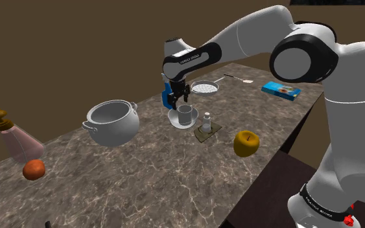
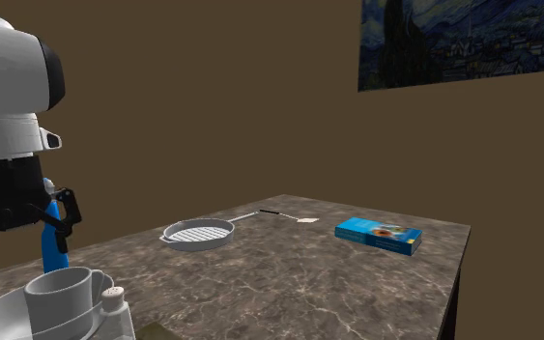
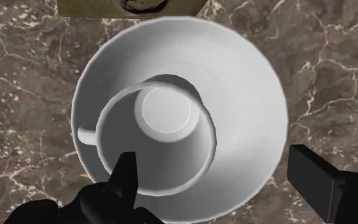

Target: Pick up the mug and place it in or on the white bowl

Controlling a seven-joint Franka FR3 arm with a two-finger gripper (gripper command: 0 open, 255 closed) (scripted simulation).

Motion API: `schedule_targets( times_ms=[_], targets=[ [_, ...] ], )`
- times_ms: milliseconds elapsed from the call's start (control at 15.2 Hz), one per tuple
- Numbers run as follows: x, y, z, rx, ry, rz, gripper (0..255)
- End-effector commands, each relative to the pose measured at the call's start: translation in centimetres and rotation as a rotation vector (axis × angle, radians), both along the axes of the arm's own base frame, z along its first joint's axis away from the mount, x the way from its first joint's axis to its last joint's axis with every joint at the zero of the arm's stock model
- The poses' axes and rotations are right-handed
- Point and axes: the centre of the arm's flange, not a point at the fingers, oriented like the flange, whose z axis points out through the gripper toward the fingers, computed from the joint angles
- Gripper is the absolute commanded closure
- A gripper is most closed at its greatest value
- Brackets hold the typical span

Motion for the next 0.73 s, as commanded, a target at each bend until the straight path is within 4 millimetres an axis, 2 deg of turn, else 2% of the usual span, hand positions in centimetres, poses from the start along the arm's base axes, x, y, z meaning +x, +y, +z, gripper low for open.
schedule_targets(
  times_ms=[0,264,660],
  targets=[
    [0.0,0.0,0.0,0.000,0.000,0.000,0],
    [0.0,0.4,5.0,0.000,0.000,0.000,0],
    [0.0,0.4,5.0,0.000,0.000,0.000,0]
  ],
)
